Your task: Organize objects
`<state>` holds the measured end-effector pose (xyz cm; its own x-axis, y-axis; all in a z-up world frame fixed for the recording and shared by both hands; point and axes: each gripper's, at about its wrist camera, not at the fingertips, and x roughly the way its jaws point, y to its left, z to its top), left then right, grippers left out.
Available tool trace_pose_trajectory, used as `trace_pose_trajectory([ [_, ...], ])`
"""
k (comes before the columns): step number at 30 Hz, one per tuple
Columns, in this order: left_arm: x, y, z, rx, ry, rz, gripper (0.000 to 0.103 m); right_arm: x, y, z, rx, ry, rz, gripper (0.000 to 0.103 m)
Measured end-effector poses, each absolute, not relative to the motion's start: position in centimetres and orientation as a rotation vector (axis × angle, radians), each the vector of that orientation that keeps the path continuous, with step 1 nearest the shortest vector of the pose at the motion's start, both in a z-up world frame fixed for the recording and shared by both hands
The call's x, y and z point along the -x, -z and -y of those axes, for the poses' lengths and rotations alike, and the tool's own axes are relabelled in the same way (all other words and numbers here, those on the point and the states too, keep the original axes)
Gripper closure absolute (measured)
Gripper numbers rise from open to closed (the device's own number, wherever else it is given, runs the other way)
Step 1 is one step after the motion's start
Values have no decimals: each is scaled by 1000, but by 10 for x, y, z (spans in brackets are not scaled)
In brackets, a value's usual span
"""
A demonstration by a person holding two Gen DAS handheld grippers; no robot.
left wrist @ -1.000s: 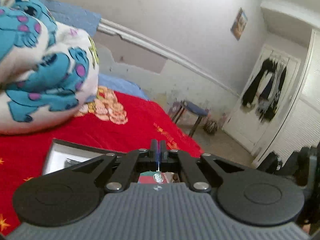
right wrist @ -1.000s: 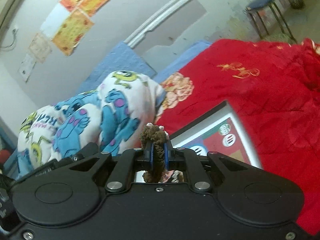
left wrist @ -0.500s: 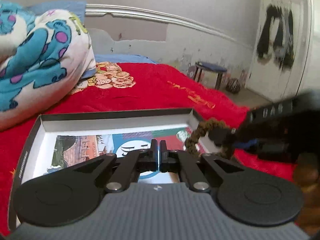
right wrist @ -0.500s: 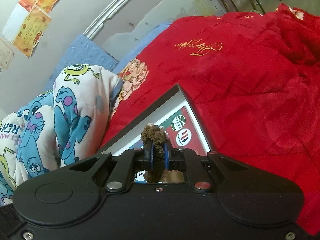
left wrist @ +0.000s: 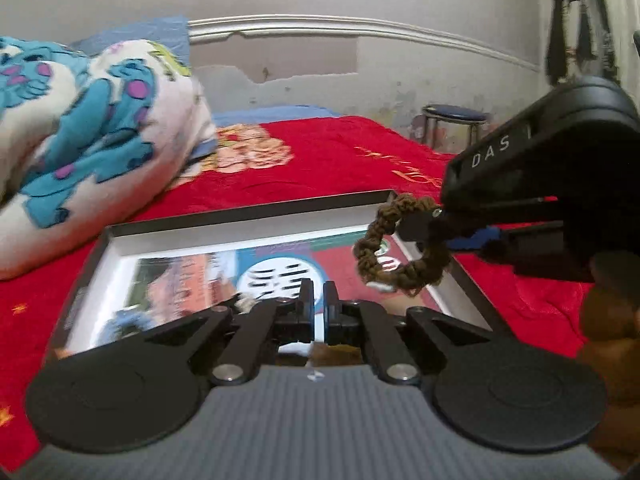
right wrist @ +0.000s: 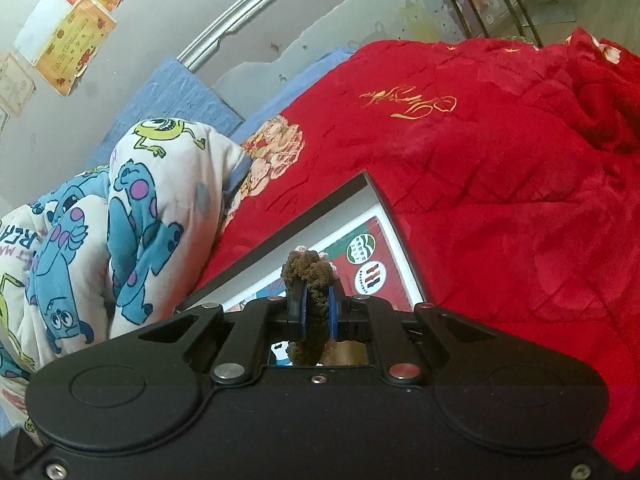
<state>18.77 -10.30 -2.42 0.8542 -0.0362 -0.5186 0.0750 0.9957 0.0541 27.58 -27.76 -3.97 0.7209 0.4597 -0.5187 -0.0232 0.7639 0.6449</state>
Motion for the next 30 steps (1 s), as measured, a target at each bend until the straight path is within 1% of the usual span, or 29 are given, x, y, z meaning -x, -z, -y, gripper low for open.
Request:
trace_pose_trajectory([
  [1, -183, 18, 100, -72, 16, -552, 93, -274, 37, 278, -654, -291, -721, 92],
  [2, -175, 9, 95, -69, -26, -562, 70, -271, 34, 278, -650, -294, -713, 92],
  [3, -166, 2, 91, -71, -54, -568, 60, -268, 30, 278, -647, -298, -706, 92],
  [4, -155, -4, 85, -75, -75, -571, 55, -262, 25, 277, -641, -306, -700, 92],
  [6, -125, -12, 69, -73, -102, -575, 40, -249, 17, 274, -622, -331, -696, 93],
  [8, -101, -10, 50, -70, -119, -576, 36, -233, 11, 268, -598, -366, -710, 93],
  [11, -87, 7, 29, -89, -140, -642, 36, -209, 6, 258, -574, -424, -736, 93],
  [14, -94, 28, 15, -44, -158, -726, 36, -197, 3, 244, -538, -448, -760, 93],
  [16, -100, 39, 10, -15, -150, -772, 40, -193, 1, 236, -507, -454, -758, 93],
  [17, -106, 45, 9, -14, -156, -798, 46, -192, 1, 234, -498, -453, -758, 93],
  [18, -109, 50, 7, -17, -175, -812, 55, -193, 2, 233, -496, -452, -761, 93],
  [19, -111, 55, 6, -19, -187, -822, 57, -194, 4, 233, -499, -445, -769, 93],
  [20, -115, 59, 6, -25, -196, -841, 71, -195, 7, 234, -506, -440, -778, 93],
  [21, -116, 62, 6, -45, -210, -846, 81, -196, 9, 235, -516, -437, -787, 93],
  [22, -116, 64, 6, -61, -220, -838, 84, -198, 11, 237, -527, -434, -795, 93],
  [24, -118, 64, 6, -57, -223, -843, 87, -202, 15, 240, -546, -430, -805, 93],
  [30, -116, 60, 2, -22, -235, -848, 90, -205, 14, 248, -573, -427, -793, 93],
])
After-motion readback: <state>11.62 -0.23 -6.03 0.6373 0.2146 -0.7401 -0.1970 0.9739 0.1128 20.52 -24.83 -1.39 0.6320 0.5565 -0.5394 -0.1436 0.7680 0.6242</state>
